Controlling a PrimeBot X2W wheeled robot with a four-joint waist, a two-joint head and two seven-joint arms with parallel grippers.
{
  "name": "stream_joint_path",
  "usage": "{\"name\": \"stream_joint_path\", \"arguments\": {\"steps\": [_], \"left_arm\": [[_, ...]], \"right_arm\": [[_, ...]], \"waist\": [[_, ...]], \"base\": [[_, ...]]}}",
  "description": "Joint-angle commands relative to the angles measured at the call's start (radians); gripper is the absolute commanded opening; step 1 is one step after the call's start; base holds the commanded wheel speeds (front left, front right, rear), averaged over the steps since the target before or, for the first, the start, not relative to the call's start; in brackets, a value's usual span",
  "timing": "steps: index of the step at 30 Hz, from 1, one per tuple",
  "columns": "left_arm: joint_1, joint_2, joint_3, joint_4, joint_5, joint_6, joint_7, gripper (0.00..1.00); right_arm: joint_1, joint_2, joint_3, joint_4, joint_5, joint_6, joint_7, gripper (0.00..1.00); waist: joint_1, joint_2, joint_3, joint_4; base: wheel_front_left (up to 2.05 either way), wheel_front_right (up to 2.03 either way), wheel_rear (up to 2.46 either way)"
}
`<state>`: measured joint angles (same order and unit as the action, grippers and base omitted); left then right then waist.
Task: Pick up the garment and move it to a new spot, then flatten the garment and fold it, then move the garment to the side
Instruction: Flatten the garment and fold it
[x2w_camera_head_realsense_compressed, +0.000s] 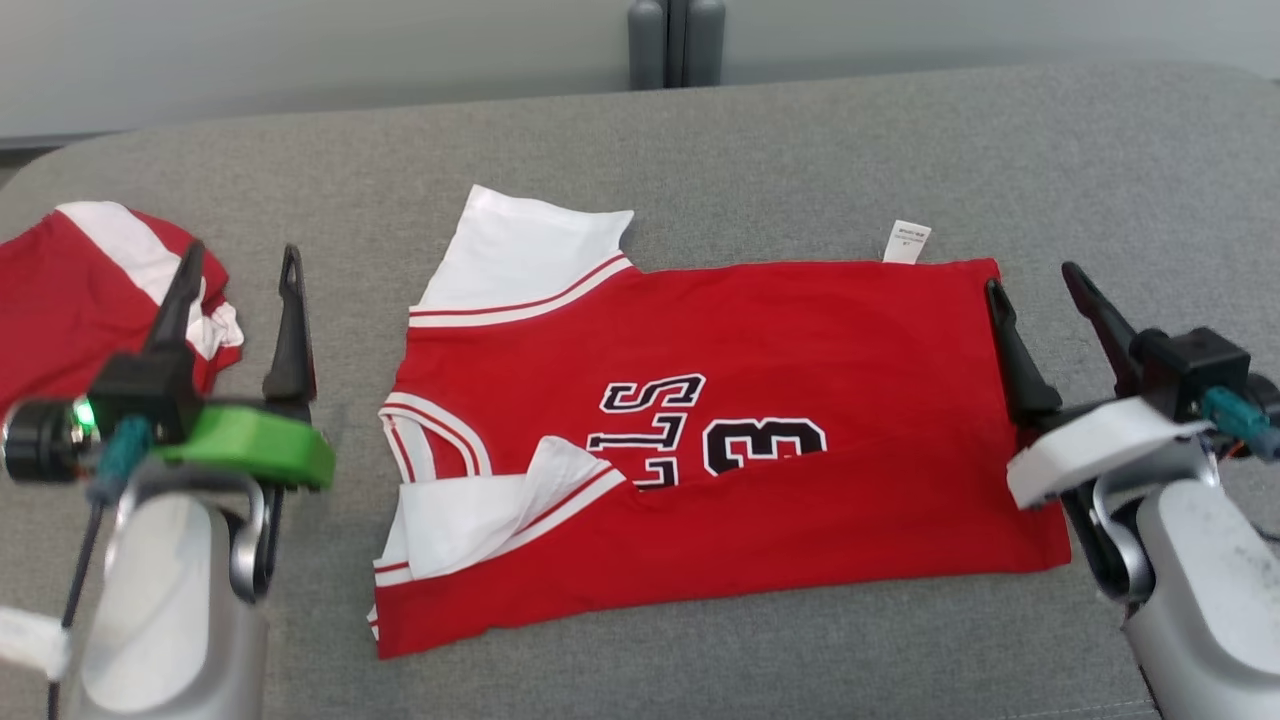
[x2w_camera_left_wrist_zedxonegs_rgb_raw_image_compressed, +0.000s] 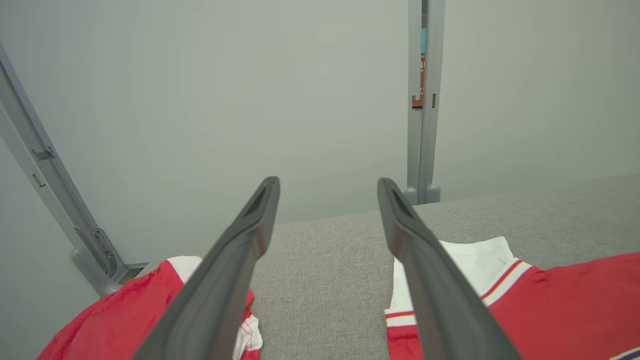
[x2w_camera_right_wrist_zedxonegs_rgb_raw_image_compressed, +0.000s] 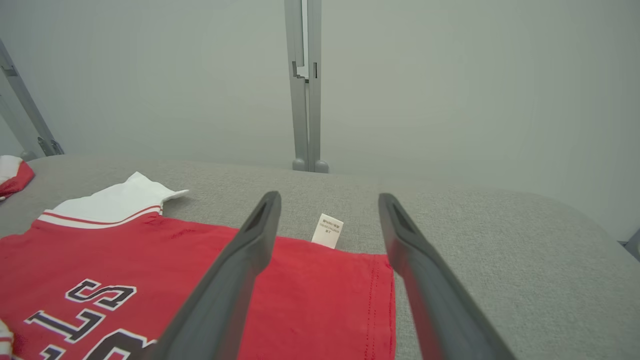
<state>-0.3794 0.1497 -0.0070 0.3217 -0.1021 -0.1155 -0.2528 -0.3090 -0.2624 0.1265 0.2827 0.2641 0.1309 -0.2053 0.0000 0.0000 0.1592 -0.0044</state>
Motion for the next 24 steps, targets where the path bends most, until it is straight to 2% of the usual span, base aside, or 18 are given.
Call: {"name": "stream_joint_path", "arguments": {"steps": [1, 4, 10, 18, 24], "left_arm": [[-0.076, 0.025, -0.021, 0.034, 0.009, -0.007, 0.031, 1.00], [-0.260, 0.066, -0.059, 0.119, -0.018, -0.013, 0.086, 1.00], [-0.471, 0.123, -0.175, 0.242, -0.088, -0.015, 0.192, 1.00], [-0.649, 0.180, -0.381, 0.394, -0.231, -0.015, 0.316, 1.00], [-0.719, 0.207, -0.488, 0.517, -0.325, -0.015, 0.400, 1.00]], "right_arm": [[-0.049, -0.021, 0.019, 0.017, 0.013, 0.000, 0.015, 1.00], [-0.179, -0.070, 0.069, 0.066, 0.049, 0.000, 0.050, 1.00], [-0.335, -0.103, 0.156, 0.153, 0.099, 0.000, 0.083, 1.00], [-0.456, -0.124, 0.251, 0.247, 0.163, 0.000, 0.070, 1.00], [-0.512, -0.130, 0.320, 0.307, 0.210, 0.000, 0.044, 1.00]], "waist": [[0.0000, 0.0000, 0.076, -0.036], [0.0000, 0.0000, 0.156, -0.070], [0.0000, 0.0000, 0.260, -0.124], [0.0000, 0.0000, 0.332, -0.168], [0.0000, 0.0000, 0.359, -0.189]], "base": [[0.00, 0.00, 0.00], [0.00, 0.00, 0.00], [0.00, 0.00, 0.00], [0.00, 0.00, 0.00], [0.00, 0.00, 0.00]]}}
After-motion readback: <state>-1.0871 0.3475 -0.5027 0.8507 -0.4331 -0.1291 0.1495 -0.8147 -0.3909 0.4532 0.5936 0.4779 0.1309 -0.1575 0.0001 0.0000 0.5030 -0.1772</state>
